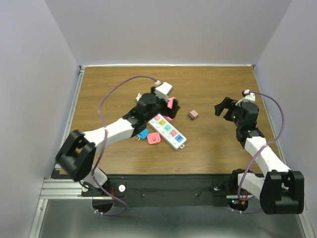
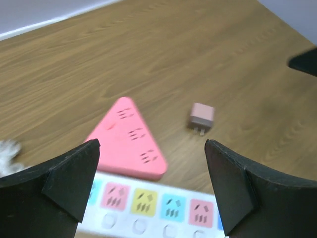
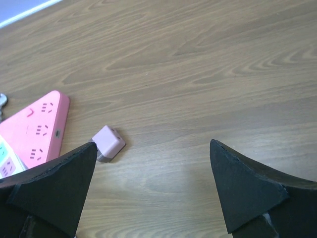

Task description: Insert the plug

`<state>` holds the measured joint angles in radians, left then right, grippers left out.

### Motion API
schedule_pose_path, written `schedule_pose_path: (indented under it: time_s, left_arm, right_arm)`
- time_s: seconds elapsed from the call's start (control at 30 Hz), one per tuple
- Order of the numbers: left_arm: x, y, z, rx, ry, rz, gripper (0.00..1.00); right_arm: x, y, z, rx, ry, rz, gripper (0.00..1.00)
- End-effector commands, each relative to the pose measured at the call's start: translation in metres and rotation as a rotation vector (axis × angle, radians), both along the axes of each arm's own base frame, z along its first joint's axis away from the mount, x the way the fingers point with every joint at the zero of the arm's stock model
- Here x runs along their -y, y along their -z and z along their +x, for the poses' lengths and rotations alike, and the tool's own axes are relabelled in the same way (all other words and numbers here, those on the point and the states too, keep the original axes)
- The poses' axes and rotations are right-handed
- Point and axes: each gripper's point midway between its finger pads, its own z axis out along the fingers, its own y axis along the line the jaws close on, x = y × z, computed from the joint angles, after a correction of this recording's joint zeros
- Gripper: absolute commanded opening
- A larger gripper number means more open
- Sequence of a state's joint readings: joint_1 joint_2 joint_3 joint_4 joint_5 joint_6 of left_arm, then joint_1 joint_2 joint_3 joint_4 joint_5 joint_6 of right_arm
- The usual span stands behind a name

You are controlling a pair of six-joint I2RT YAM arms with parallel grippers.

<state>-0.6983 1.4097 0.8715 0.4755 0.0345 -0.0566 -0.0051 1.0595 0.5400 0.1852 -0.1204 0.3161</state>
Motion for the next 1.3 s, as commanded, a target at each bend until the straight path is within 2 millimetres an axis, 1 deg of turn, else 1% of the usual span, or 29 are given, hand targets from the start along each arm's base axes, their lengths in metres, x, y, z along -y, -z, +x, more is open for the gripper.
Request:
schedule_pose_path:
  time_s: [0.0, 0.03, 0.07, 0.1, 0.13, 0.17, 0.2, 0.23, 0.27, 0.3, 0.33, 0.37, 0.43, 0.47, 0.57, 0.6, 0.73, 0.77, 0.87, 0.9, 0.97, 1.03, 1.17, 1.27]
  left_arm:
    - [0.078, -0.040, -0.002, 0.158, 0.204, -0.009, 0.99]
    - [0.092, -0.012, 0.001, 0.116, 0.230, 0.035, 0.99]
    - [0.102, -0.004, 0.002, 0.100, 0.249, 0.044, 0.99]
    - [0.115, 0.003, -0.002, 0.086, 0.283, 0.049, 0.99]
    - [0.123, 0.011, -0.002, 0.072, 0.299, 0.059, 0.99]
    - [0.136, 0.028, 0.001, 0.041, 0.313, 0.084, 0.99]
    - [0.143, 0.037, 0.000, 0.029, 0.324, 0.098, 0.99]
    - [0.154, 0.036, -0.001, 0.034, 0.329, 0.103, 0.99]
    - [0.158, 0.060, 0.001, 0.001, 0.318, 0.146, 0.99]
    - [0.161, 0.067, 0.000, -0.009, 0.316, 0.157, 0.99]
    - [0.165, 0.068, 0.001, -0.009, 0.311, 0.157, 0.99]
    - [0.168, 0.079, 0.000, -0.021, 0.308, 0.169, 0.99]
    - [0.170, 0.085, 0.004, -0.029, 0.286, 0.173, 0.99]
    - [0.171, 0.093, 0.006, -0.036, 0.282, 0.181, 0.99]
    - [0.172, 0.099, 0.011, -0.039, 0.263, 0.192, 0.99]
    - [0.170, 0.104, 0.013, -0.041, 0.249, 0.204, 0.99]
    - [0.166, 0.113, 0.018, -0.031, 0.228, 0.237, 0.99]
    - [0.163, 0.117, 0.023, -0.026, 0.198, 0.252, 0.99]
    - [0.165, 0.119, 0.027, -0.023, 0.188, 0.259, 0.99]
    - [0.165, 0.125, 0.028, -0.032, 0.188, 0.274, 0.99]
    - [0.167, 0.128, 0.028, -0.037, 0.196, 0.284, 0.98]
    - [0.167, 0.133, 0.026, -0.044, 0.203, 0.292, 0.97]
    - [0.161, 0.141, 0.025, -0.061, 0.197, 0.303, 0.88]
    - [0.158, 0.150, 0.027, -0.080, 0.195, 0.311, 0.85]
  right_arm:
    - [0.008, -0.038, 0.009, 0.083, 0.094, 0.063, 1.00]
    - [0.008, -0.038, 0.008, 0.078, 0.098, 0.073, 1.00]
    - [0.008, -0.039, 0.008, 0.077, 0.102, 0.084, 1.00]
    - [0.007, -0.040, 0.008, 0.078, 0.099, 0.090, 1.00]
    - [0.006, -0.042, 0.008, 0.077, 0.094, 0.095, 1.00]
    - [0.005, -0.045, 0.008, 0.082, 0.093, 0.097, 1.00]
    - [0.006, -0.045, 0.007, 0.080, 0.097, 0.094, 1.00]
    - [0.007, -0.048, 0.007, 0.090, 0.098, 0.094, 1.00]
    - [0.007, -0.049, 0.006, 0.088, 0.101, 0.093, 1.00]
    - [0.008, -0.051, 0.005, 0.095, 0.103, 0.091, 1.00]
    - [0.008, -0.053, 0.005, 0.101, 0.105, 0.091, 1.00]
    - [0.008, -0.056, 0.004, 0.107, 0.104, 0.091, 1.00]
    - [0.008, -0.059, 0.003, 0.115, 0.100, 0.088, 1.00]
    - [0.008, -0.060, 0.002, 0.118, 0.100, 0.088, 1.00]
    - [0.006, -0.062, 0.001, 0.124, 0.092, 0.091, 1.00]
    - [0.006, -0.063, 0.000, 0.127, 0.092, 0.091, 1.00]
    - [0.004, -0.064, -0.001, 0.129, 0.078, 0.093, 1.00]
    - [0.004, -0.064, 0.000, 0.128, 0.077, 0.095, 1.00]
    - [0.001, -0.067, -0.001, 0.132, 0.065, 0.103, 1.00]
    - [0.000, -0.068, -0.001, 0.134, 0.062, 0.104, 1.00]
    - [0.000, -0.071, -0.001, 0.141, 0.059, 0.106, 1.00]
    - [0.000, -0.071, -0.002, 0.143, 0.060, 0.104, 1.00]
    - [0.000, -0.073, -0.003, 0.146, 0.058, 0.103, 1.00]
    - [-0.002, -0.075, -0.003, 0.145, 0.047, 0.106, 1.00]
